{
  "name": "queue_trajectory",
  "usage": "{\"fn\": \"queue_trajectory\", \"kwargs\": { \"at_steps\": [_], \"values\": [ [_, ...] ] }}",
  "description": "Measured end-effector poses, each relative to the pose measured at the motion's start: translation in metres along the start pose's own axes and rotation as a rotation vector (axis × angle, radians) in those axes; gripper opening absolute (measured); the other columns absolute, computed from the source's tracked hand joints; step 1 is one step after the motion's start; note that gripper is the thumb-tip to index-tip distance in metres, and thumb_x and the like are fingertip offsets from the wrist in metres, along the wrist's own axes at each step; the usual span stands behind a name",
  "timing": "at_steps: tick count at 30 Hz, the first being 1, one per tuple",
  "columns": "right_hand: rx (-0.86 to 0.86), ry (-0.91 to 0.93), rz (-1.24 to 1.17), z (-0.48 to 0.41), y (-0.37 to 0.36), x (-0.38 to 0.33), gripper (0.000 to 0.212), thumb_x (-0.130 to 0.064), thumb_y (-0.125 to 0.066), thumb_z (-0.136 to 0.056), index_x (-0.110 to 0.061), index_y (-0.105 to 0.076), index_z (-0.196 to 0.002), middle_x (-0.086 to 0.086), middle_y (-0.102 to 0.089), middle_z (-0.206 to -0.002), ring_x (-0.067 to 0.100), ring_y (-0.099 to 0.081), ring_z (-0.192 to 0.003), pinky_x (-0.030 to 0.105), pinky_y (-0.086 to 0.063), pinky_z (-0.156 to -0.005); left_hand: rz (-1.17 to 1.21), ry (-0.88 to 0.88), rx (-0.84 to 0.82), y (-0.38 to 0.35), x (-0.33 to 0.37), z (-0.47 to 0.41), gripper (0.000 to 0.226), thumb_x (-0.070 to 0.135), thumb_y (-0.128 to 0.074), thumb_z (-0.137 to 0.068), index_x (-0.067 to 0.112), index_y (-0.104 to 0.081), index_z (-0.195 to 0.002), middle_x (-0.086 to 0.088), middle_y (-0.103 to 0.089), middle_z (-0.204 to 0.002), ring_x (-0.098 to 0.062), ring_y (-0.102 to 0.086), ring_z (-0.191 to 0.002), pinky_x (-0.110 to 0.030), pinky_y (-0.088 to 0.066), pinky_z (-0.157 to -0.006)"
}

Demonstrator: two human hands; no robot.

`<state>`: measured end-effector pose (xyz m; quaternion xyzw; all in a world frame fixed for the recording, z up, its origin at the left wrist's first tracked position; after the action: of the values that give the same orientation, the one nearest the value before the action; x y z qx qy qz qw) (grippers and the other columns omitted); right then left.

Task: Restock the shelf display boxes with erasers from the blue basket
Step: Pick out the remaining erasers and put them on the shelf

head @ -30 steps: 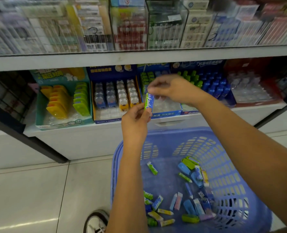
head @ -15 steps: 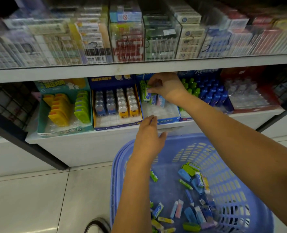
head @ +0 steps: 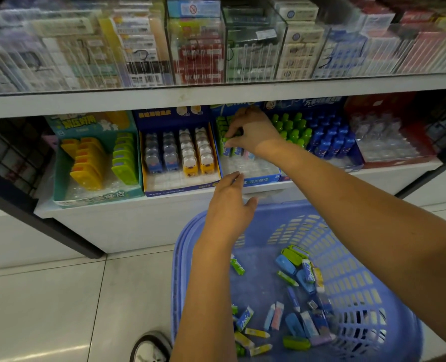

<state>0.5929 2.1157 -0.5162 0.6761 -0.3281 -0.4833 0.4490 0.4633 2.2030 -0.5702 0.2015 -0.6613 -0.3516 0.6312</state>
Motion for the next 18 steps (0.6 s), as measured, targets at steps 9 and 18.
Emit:
{"fn": "queue_trajectory", "kwargs": {
  "at_steps": [9, 18],
  "values": [
    [0.107, -0.013, -0.14, 0.047, 0.016, 0.002, 0.026, -0.033, -0.07, -0.082, -0.011, -0.068, -0.095, 0.004, -0.063, -0.093, 0.005, -0.053, -0.084, 0.019, -0.037, -0.069, 0.416, -0.017, 0.249, -0.01, -0.007, 0.016, 0.018, 0.021, -0.054, -0.093, 0.015, -0.07, -0.087, 0.002, -0.07, -0.086, -0.002, -0.063, -0.078, -0.016, -0.048, -0.068],
    [-0.864, -0.281, -0.081, 0.226, -0.125, 0.093, 0.027, -0.023, -0.075, -0.078, -0.01, -0.069, -0.101, 0.007, -0.069, -0.102, 0.023, -0.064, -0.095, 0.032, -0.049, -0.082, -0.209, 0.396, -0.709, -0.157, -0.101, 0.067, 0.031, 0.011, -0.058, -0.089, -0.003, -0.061, -0.116, -0.022, -0.061, -0.12, -0.031, -0.057, -0.113, -0.035, -0.044, -0.09]
  ]
}}
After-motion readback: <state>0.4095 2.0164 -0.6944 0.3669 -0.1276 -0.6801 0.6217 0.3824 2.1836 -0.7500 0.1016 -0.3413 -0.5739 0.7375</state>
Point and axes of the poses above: each hand's wrist, its own z-axis away from the middle knuckle, its own y-axis out of the back of the hand, x = y × z, the point moved 4 cm from there along -z, towards the middle knuckle
